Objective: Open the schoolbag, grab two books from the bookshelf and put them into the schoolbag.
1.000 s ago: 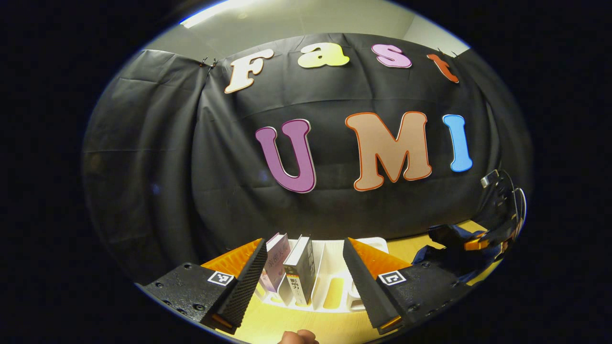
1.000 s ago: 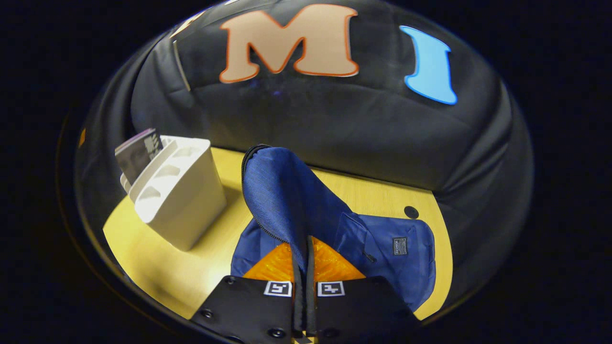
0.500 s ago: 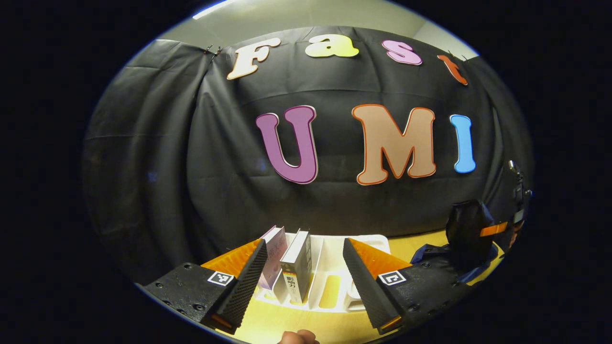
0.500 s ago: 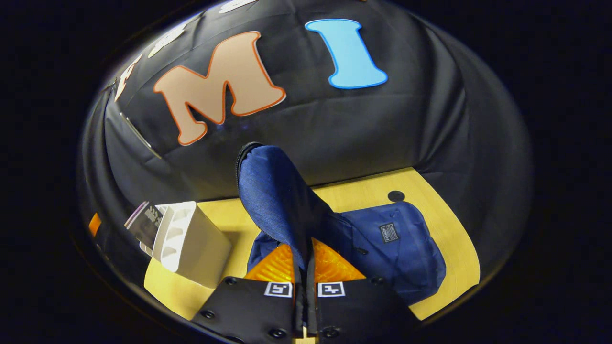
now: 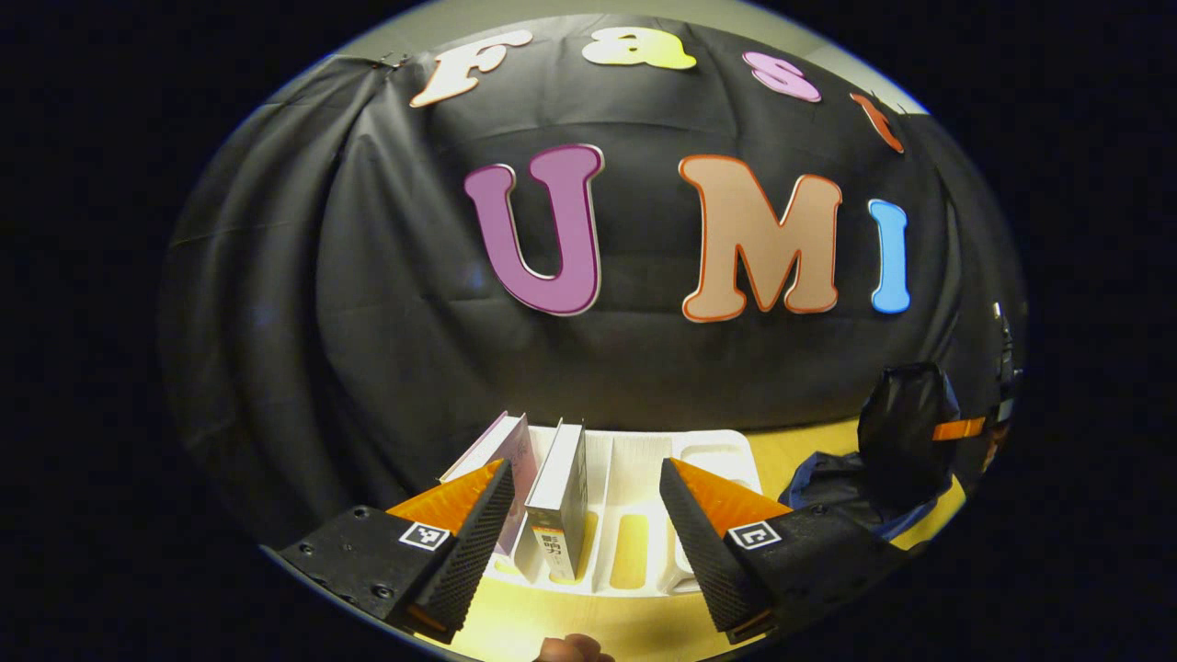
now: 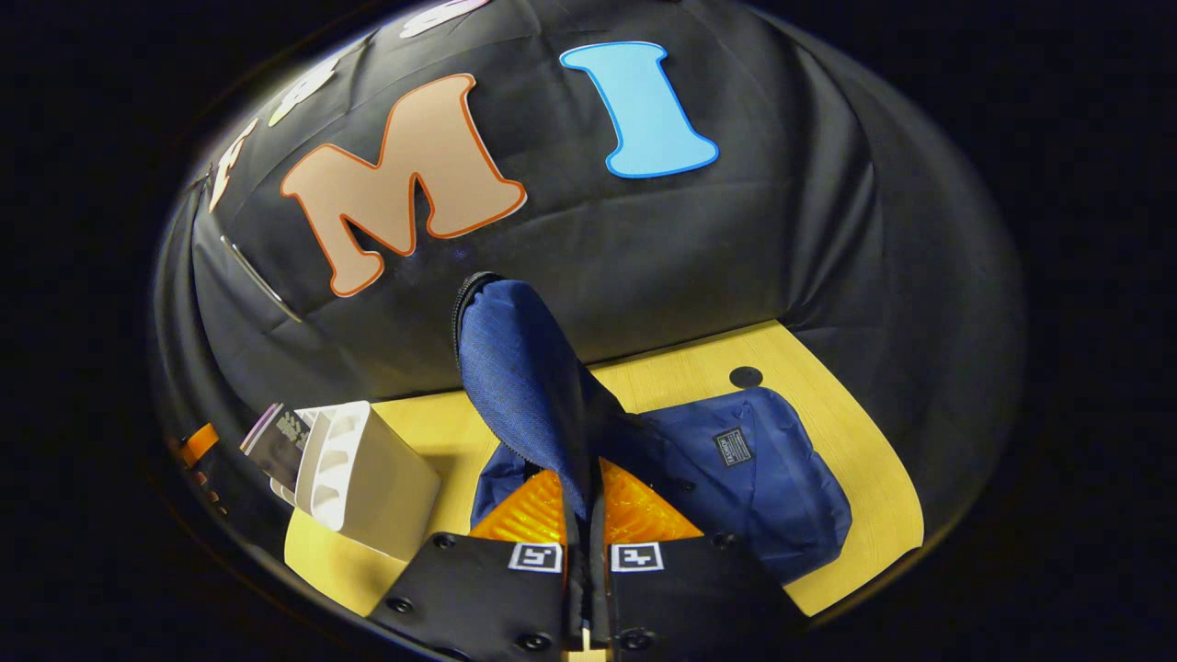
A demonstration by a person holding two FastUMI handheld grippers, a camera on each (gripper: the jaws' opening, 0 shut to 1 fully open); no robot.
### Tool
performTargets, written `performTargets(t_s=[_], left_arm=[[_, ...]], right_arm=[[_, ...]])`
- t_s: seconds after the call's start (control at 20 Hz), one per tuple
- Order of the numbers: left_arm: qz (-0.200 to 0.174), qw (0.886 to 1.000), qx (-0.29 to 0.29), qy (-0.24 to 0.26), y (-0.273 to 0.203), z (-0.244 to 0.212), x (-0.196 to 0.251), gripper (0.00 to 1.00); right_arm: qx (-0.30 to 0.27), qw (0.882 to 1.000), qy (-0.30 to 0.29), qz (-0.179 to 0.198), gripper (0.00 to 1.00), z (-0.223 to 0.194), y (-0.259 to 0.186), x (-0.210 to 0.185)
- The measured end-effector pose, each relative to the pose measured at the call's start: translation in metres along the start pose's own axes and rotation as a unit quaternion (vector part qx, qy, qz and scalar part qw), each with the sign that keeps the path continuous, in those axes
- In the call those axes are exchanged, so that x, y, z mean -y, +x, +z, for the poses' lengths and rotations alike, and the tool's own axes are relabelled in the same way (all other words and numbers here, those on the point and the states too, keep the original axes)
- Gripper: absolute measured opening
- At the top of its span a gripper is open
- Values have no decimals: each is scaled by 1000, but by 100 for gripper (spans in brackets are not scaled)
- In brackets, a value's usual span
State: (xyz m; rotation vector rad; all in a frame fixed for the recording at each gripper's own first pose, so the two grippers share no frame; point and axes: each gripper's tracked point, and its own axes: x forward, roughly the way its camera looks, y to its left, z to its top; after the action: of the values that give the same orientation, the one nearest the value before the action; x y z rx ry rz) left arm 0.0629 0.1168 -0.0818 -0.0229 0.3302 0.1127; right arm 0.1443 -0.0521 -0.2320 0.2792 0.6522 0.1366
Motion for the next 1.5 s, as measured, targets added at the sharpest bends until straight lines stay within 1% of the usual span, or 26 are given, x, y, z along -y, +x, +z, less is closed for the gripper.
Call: performTargets(t_s=[0.05, 0.1, 0.15, 0.2, 0.3, 0.45, 0.55, 0.65, 0.75, 0.8, 0.85, 0.9, 0.95, 1.05, 1.15, 1.2, 1.25, 1.4, 1.5], left_arm=[[-3, 1000, -23, 4, 8, -3, -3, 94], [-10, 999, -52, 6, 16, -10, -4, 93], [-14, 997, -72, 1, 23, -13, -7, 93], [-19, 995, -95, -8, 29, -21, -10, 94], [-23, 990, -134, -34, 42, -29, -14, 94], [-17, 981, -188, -51, 57, -42, -19, 94], [-16, 976, -213, -50, 66, -47, -21, 95], [-10, 973, -230, -33, 78, -55, -24, 95], [-13, 968, -250, -14, 88, -60, -25, 95], [-13, 966, -256, -11, 90, -63, -26, 95], [-19, 963, -268, -11, 96, -67, -23, 95], [-18, 961, -276, -10, 101, -72, -24, 94], [-12, 959, -285, -5, 105, -76, -29, 94], [-5, 954, -300, 12, 112, -82, -36, 95], [-7, 951, -309, 26, 117, -84, -38, 94], [-11, 950, -311, 30, 120, -84, -37, 97], [-15, 948, -315, 35, 122, -86, -35, 93], [-20, 943, -329, 43, 126, -93, -33, 90], [-15, 934, -353, 50, 125, -101, -36, 83]], right_arm=[[-1, 1000, -1, 0, 4, -1, 1, 1], [-1, 1000, -2, 1, 7, -1, 1, 0], [-1, 1000, -2, 2, 7, -1, 1, 1], [0, 1000, -2, 1, 5, -2, 1, 1], [0, 1000, -1, 1, 6, -3, 0, 1], [-1, 1000, -3, 0, 6, -4, 0, 0], [-3, 1000, -5, -1, 6, -4, 1, 0], [-4, 1000, -5, -2, 5, -4, 1, 0], [-3, 1000, -5, -3, 5, -5, 1, 1], [-4, 1000, -6, -5, 7, -5, 1, 1], [-4, 1000, -5, -6, 6, -5, 1, 1], [-4, 1000, -4, -7, 7, -5, 1, 0], [-3, 1000, -4, -8, 6, -5, 1, 0], [-3, 1000, -3, -10, 6, -6, 2, 0], [-4, 1000, -4, -12, 6, -6, 3, 0], [-4, 1000, -4, -13, 5, -6, 2, 0], [-3, 1000, -3, -14, 6, -6, 2, 0], [-2, 1000, -3, -16, 6, -8, 2, 0], [-3, 1000, 0, -17, 6, -8, 2, 0]])
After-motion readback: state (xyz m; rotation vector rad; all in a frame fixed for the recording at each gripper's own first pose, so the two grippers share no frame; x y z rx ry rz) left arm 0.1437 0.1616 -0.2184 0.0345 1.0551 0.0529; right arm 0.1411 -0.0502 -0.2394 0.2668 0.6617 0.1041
